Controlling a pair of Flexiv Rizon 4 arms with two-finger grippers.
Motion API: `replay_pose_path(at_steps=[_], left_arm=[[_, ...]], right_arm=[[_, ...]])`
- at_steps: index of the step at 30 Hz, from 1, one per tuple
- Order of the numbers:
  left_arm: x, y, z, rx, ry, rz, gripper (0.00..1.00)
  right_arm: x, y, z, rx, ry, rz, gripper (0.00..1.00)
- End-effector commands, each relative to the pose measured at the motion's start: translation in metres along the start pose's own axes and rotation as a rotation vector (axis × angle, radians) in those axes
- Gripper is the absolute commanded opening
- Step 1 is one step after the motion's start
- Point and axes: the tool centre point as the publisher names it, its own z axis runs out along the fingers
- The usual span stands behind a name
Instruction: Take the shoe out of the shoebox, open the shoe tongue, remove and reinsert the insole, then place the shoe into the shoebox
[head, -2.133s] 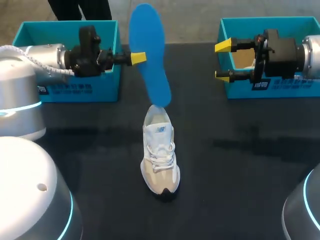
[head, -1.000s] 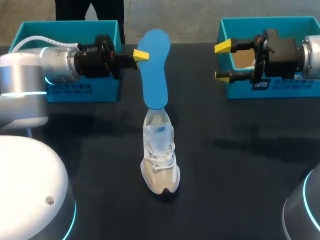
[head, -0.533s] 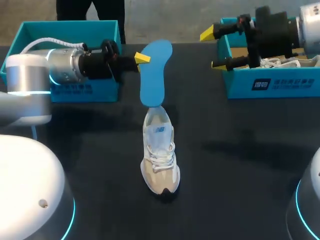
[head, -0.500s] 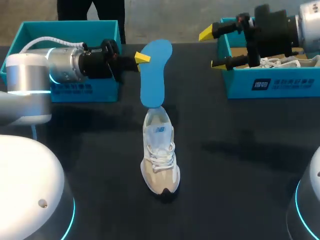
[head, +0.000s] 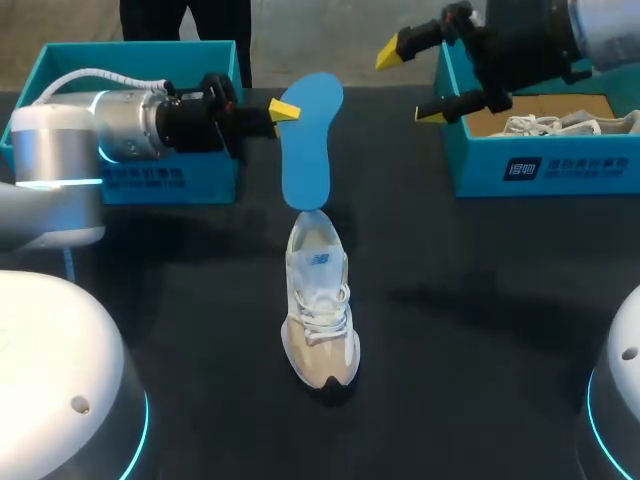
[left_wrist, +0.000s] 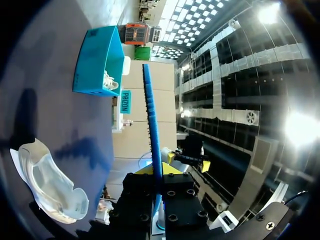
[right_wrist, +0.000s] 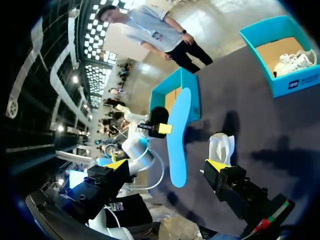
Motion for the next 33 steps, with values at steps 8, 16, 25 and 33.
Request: replay_pose_path(at_steps=[8,16,25,33], left_arm=[[-0.008,-0.002,0.011,0.015,-0.026,0.029,0.0],[-0.011,-0.001,0.015,0.018,-0.016,0.026,0.0],[-0.014,0.0,0.017,0.021,-0.026,0.031,0.0],[-0.016,0.002,0.013,0.017,-0.038,0.03,0.0]], right_arm=[[0.032,0.007,0.029,0.032,-0.403,-0.023,1.0],[0.042,0.006,0.049,0.047,-0.536,-0.044,1.0],[0.048,0.004,0.07,0.038,-0.725,-0.071,1.0],[0.045,0.004,0.077,0.032,-0.818,-0.075,1.0]])
